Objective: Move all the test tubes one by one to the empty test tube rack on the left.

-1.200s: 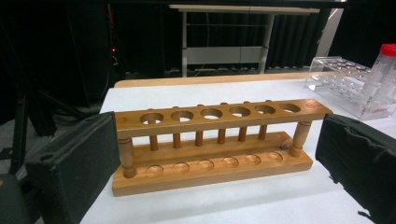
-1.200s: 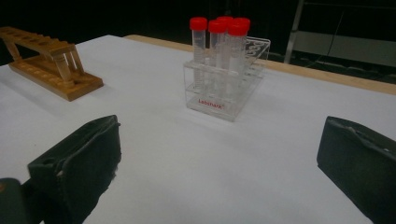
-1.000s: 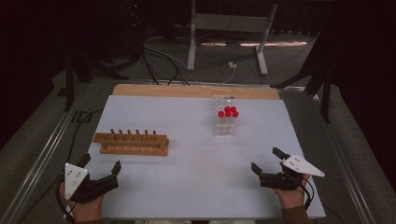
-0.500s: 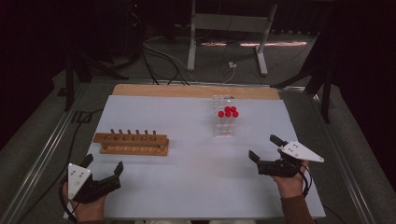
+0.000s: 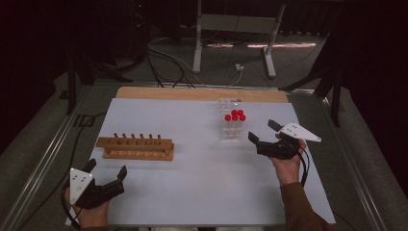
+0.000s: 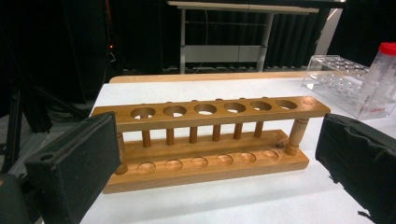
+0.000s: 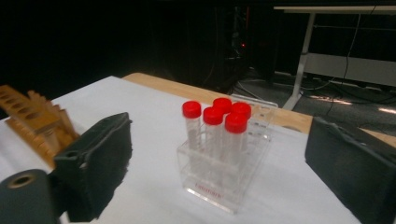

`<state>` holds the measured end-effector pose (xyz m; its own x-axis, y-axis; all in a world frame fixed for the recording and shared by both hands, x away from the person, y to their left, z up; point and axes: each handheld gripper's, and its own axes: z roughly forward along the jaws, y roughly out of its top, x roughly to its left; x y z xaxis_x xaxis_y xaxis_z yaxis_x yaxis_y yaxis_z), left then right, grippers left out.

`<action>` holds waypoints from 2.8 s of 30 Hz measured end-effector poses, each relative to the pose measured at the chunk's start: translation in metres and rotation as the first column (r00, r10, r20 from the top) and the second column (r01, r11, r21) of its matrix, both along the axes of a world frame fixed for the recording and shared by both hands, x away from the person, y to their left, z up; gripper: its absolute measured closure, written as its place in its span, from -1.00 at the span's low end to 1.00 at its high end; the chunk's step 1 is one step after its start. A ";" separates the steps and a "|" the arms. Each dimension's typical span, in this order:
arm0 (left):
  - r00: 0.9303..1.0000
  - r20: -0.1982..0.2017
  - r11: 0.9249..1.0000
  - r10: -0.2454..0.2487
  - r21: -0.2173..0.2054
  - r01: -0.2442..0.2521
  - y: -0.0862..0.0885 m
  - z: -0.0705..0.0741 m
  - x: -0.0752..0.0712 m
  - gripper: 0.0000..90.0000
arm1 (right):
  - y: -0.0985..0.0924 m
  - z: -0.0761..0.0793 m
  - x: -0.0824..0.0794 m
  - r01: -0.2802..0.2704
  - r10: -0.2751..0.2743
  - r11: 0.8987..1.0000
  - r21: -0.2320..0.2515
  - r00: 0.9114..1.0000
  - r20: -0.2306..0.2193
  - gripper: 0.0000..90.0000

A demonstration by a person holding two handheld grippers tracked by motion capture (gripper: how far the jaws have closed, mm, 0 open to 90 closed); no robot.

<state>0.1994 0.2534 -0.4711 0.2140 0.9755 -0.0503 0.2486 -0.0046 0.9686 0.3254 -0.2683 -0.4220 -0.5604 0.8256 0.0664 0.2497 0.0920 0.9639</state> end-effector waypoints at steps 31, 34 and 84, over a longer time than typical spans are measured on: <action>1.000 -0.004 1.000 -0.007 -0.005 0.007 0.000 -0.001 0.001 -0.98 | 0.033 -0.054 0.074 0.061 -0.072 0.995 -0.084 0.989 -0.128 0.54; 1.000 -0.003 1.000 -0.007 -0.007 0.007 0.001 -0.001 0.001 -0.98 | 0.036 -0.055 0.076 0.063 -0.073 0.995 -0.083 0.989 -0.128 0.60; 0.987 -0.007 0.986 -0.161 -0.033 0.160 -0.048 0.031 0.036 -0.98 | 0.040 0.008 0.031 -0.072 0.072 0.997 0.020 0.997 -0.030 0.66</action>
<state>0.2352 0.2056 -0.4401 0.3670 0.9264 -0.0843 0.2566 -0.0137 0.9664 0.3560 -0.2284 -0.4138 -0.6159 0.7816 0.0992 0.2724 0.0930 0.9577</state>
